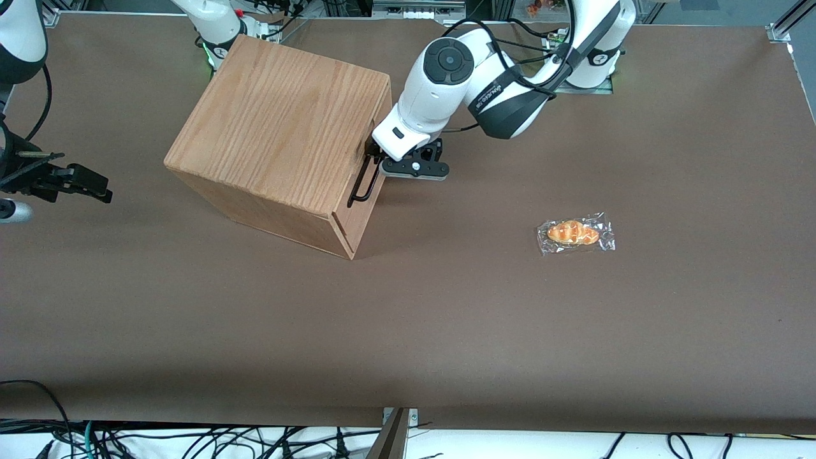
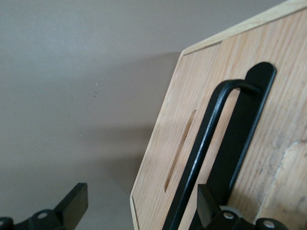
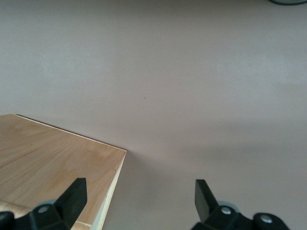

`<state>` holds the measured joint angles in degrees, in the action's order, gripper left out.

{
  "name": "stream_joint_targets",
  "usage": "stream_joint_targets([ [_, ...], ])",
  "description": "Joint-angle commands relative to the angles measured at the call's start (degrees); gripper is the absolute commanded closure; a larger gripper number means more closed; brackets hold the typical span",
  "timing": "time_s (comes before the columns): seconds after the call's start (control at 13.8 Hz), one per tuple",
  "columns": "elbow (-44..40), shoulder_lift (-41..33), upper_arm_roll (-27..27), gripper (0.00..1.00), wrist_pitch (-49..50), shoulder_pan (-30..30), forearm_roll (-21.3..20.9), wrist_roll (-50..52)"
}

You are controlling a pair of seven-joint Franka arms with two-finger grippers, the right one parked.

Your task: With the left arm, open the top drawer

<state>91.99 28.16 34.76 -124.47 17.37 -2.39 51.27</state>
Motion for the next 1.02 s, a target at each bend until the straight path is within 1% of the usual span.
stream_joint_targets([
  [0.0,-1.0,0.8,-0.3,0.00,-1.5,1.1,-2.0,-0.5],
  [0.15,-1.0,0.7,-0.4,0.00,-1.5,1.0,-2.1,-0.8],
  [0.36,-1.0,0.6,-1.9,0.00,-1.5,0.9,-2.1,-1.2],
  [0.94,-0.2,0.0,-2.5,0.00,-0.7,0.5,-2.1,-1.0],
])
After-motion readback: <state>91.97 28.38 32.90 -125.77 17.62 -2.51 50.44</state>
